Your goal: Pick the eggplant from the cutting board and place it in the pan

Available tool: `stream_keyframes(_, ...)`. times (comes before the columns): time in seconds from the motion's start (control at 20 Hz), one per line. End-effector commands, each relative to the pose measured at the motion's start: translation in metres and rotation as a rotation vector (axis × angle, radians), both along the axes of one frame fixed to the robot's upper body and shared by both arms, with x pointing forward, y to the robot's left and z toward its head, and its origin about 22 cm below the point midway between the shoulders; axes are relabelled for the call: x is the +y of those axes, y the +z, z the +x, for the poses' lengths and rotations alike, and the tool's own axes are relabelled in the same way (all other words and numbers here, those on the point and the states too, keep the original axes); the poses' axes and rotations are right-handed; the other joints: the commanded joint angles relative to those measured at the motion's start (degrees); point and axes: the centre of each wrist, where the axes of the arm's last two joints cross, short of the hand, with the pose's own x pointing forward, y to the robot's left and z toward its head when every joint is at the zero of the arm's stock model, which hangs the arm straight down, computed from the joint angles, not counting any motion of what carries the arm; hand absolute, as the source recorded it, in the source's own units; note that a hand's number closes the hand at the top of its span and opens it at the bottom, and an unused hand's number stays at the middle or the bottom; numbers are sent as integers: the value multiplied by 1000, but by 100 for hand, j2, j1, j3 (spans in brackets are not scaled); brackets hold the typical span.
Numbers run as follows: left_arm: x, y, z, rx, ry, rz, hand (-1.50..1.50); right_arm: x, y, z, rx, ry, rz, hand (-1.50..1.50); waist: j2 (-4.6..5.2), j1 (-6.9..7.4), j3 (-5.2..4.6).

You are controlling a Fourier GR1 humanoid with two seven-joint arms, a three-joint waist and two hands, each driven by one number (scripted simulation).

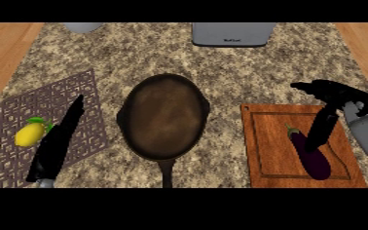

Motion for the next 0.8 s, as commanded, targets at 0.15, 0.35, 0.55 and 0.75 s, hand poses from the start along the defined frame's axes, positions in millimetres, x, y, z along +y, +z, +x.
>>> stream_keyframes(0.15, -1, -1, -5, 6, 14, 7, 0, 9, -10, -1, 139, 6, -124, -150, -12, -43, 2)
stream_keyframes(0.35, 2, -3, 6, 7, 9, -5, 0, 31, -10, 5, 157, 29, -127, -150, -5, -55, 0)
stream_keyframes(0.55, 8, 0, -8, 6, 16, 3, 0, 30, -37, -2, 210, 4, -208, -150, -11, -25, 1)
stream_keyframes(0.75, -7, -2, -4, 4, -3, 2, 0, 43, -51, -2, 224, 0, -212, -150, -3, -27, 3)
